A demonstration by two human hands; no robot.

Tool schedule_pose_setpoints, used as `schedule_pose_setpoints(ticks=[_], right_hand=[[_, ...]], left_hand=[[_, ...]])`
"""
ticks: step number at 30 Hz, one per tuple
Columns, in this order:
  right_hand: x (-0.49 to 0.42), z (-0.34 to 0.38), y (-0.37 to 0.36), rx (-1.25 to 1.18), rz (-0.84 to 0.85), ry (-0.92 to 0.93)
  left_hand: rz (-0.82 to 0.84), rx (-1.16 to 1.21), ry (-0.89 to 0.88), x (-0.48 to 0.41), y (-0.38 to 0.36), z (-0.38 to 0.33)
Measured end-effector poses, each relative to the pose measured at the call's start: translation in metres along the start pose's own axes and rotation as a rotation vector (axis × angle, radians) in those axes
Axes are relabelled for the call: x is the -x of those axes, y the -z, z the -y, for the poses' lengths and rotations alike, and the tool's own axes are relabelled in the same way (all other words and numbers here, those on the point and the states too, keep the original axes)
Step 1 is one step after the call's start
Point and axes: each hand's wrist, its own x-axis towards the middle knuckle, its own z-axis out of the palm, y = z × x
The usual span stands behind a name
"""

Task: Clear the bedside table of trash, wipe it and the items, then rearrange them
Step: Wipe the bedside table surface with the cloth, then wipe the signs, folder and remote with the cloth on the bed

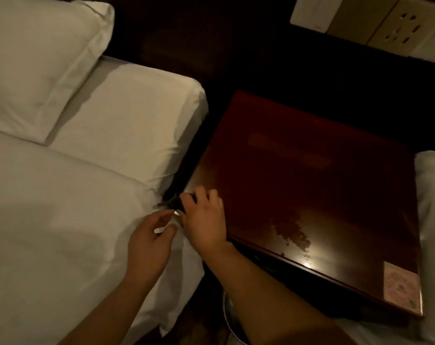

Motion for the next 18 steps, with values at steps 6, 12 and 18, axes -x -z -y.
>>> schedule_pose_setpoints(ticks=[6, 12, 18], right_hand=[[-0.035, 0.016, 0.011, -0.478, 0.249, -0.201], [-0.022, 0.042, 0.049, -1.782, 0.574, -0.852], [-0.011, 0.106, 0.057, -1.95, 0.909, -0.793]], left_hand=[[-0.052, 0.044, 0.094, 0.008, 0.051, 0.013], [-0.137, 0.225, 0.21, 0.026, 0.098, 0.017], [-0.291, 0.268, 0.278, 0.064, 0.173, 0.042]])
